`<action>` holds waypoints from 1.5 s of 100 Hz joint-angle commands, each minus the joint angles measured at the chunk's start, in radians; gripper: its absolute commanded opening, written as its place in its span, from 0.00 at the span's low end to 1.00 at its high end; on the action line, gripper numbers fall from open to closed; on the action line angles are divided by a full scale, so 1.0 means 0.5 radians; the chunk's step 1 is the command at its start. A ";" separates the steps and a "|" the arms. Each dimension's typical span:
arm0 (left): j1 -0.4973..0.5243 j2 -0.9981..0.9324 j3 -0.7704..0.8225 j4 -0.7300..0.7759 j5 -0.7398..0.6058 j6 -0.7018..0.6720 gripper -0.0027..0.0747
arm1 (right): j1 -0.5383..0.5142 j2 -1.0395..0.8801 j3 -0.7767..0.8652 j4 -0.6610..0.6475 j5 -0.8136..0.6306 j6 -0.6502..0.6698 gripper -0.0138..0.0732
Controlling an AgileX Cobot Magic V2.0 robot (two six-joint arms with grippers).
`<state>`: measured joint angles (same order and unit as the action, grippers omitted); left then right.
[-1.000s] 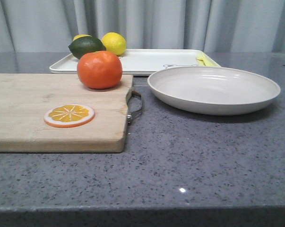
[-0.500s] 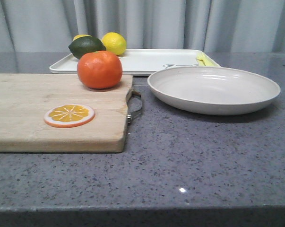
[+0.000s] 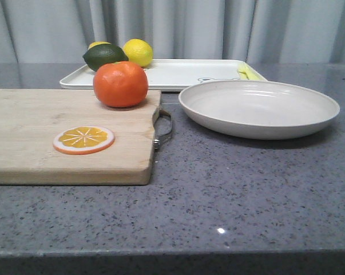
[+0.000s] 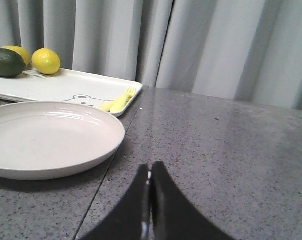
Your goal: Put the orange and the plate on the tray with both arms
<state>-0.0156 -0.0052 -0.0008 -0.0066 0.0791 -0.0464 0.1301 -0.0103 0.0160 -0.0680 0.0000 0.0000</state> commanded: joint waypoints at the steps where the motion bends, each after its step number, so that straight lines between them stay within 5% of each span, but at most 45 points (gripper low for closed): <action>1: 0.005 -0.064 -0.075 -0.090 -0.140 -0.014 0.01 | -0.010 -0.022 -0.151 0.015 -0.036 0.000 0.08; 18: 0.005 -0.005 -0.335 -0.091 0.118 -0.014 0.01 | -0.006 0.070 -0.518 0.204 0.413 0.018 0.08; 39: 0.005 0.277 -0.787 -0.091 0.528 -0.014 0.01 | -0.006 0.420 -1.040 0.178 1.126 0.012 0.08; 60: 0.005 0.641 -1.303 -0.099 0.964 0.048 0.01 | -0.006 0.800 -1.436 0.185 1.533 0.012 0.08; 81: 0.005 0.878 -1.646 -0.314 1.165 0.128 0.01 | -0.006 1.026 -1.654 0.333 1.657 0.012 0.08; 116: 0.005 0.930 -1.648 -0.375 1.209 0.226 0.02 | -0.006 1.060 -1.651 0.384 1.580 0.012 0.08; 125: 0.005 0.930 -1.648 -0.384 1.227 0.300 0.13 | -0.006 1.060 -1.651 0.384 1.598 0.012 0.12; 133: 0.005 0.930 -1.648 -0.399 1.264 0.358 0.36 | -0.006 1.060 -1.651 0.384 1.612 0.012 0.22; 150: 0.005 0.930 -1.648 -0.403 1.307 0.366 0.85 | -0.006 1.060 -1.651 0.387 1.624 0.012 0.65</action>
<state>-0.0156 0.4439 -0.8012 -0.1877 0.7951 0.1306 0.1301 0.5066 -0.7767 0.1189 0.8710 0.0073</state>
